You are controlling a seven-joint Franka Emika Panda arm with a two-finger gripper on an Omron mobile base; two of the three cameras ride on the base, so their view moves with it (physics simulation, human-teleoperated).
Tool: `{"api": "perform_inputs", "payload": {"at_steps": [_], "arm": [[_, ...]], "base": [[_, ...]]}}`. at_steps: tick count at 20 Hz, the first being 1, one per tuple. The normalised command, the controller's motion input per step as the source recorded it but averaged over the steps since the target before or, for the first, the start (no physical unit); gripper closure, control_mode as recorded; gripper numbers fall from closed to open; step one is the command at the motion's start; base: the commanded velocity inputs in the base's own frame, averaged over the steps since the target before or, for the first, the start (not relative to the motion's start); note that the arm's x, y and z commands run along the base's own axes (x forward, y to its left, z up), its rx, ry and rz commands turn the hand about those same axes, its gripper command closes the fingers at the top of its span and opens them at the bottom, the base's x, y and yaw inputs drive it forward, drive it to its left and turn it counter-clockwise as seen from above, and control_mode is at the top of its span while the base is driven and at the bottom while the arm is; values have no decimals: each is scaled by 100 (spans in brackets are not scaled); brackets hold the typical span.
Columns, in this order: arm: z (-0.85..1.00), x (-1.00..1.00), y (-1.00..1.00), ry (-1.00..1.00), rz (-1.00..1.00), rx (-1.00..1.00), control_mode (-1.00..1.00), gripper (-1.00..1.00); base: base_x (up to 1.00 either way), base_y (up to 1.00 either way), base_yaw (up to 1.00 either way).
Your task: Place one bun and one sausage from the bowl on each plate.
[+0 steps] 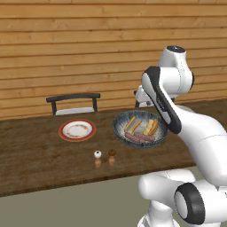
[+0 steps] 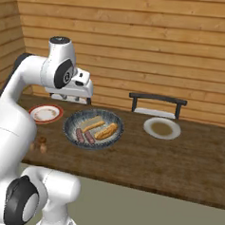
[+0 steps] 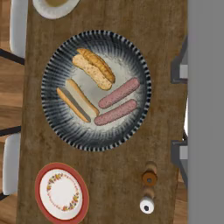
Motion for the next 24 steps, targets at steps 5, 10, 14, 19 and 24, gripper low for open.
{"api": "perform_inputs", "payload": {"at_steps": [5,10,14,19,24], "arm": [[-2,4,-28,0,-1,3,-100,-100],[-20,46,-50,7,-3,2,-100,-100],[-58,54,-19,11,-11,0,-100,-100],[-79,36,-14,5,-14,-5,-100,-100],[-74,9,-14,3,-14,-5,-100,-100]], "base": [[0,0,0],[0,0,0],[0,0,0],[0,0,0],[0,0,0]]}}
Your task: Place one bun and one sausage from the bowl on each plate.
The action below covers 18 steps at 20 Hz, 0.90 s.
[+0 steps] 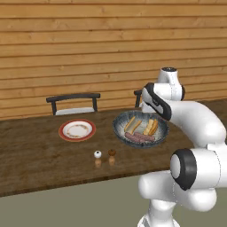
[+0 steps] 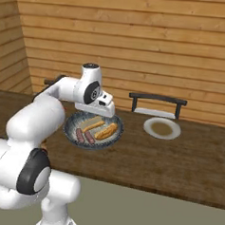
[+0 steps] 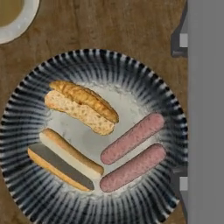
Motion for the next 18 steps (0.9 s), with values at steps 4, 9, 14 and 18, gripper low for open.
{"api": "perform_inputs", "payload": {"at_steps": [4,9,14,18], "arm": [[-70,5,0,3,-11,0,-100,-100],[-58,19,-2,1,-11,0,-100,-100],[-41,38,-6,0,-13,0,-100,-100],[-35,46,-11,0,-12,0,-100,-100]], "base": [[0,0,0],[0,0,0],[0,0,0],[0,0,0]]}}
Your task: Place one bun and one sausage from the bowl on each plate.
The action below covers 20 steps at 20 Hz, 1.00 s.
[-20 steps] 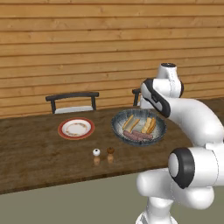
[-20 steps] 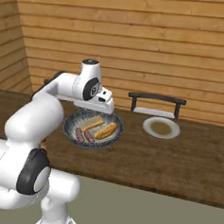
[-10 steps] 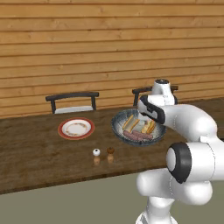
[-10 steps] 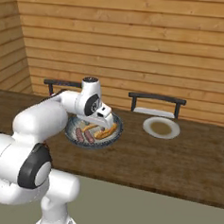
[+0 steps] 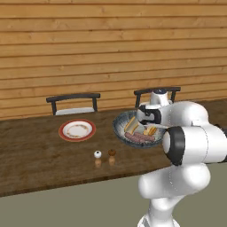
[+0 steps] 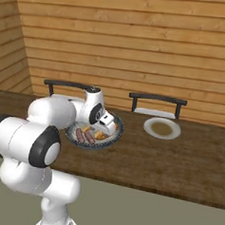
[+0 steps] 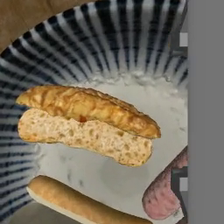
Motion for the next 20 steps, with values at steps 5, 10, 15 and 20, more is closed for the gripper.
{"api": "perform_inputs", "payload": {"at_steps": [5,10,15,20], "arm": [[-33,53,-7,0,-7,0,-100,-100],[-33,55,-5,0,-5,0,-100,-100],[-29,8,-16,0,-1,0,-100,100],[-8,-20,-7,-2,0,0,-100,100]], "base": [[0,0,0],[0,0,0],[0,0,0],[0,0,0]]}}
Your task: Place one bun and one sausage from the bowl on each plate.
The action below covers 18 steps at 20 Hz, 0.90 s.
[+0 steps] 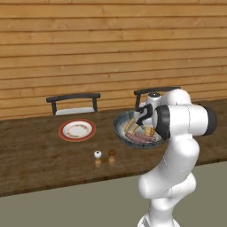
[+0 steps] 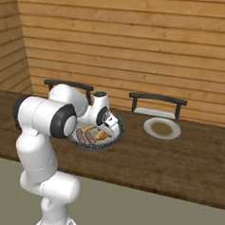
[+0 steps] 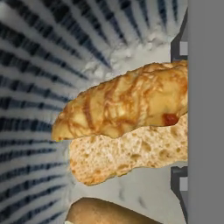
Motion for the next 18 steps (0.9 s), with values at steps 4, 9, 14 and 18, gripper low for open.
{"api": "perform_inputs", "payload": {"at_steps": [4,9,14,18], "arm": [[56,-65,-12,-18,0,9,-100,100],[100,-50,-39,-19,0,11,-100,100],[100,11,-64,-1,0,9,-100,100],[84,56,-73,0,0,4,-100,100]], "base": [[0,0,0],[0,0,0],[0,0,0],[0,0,0]]}}
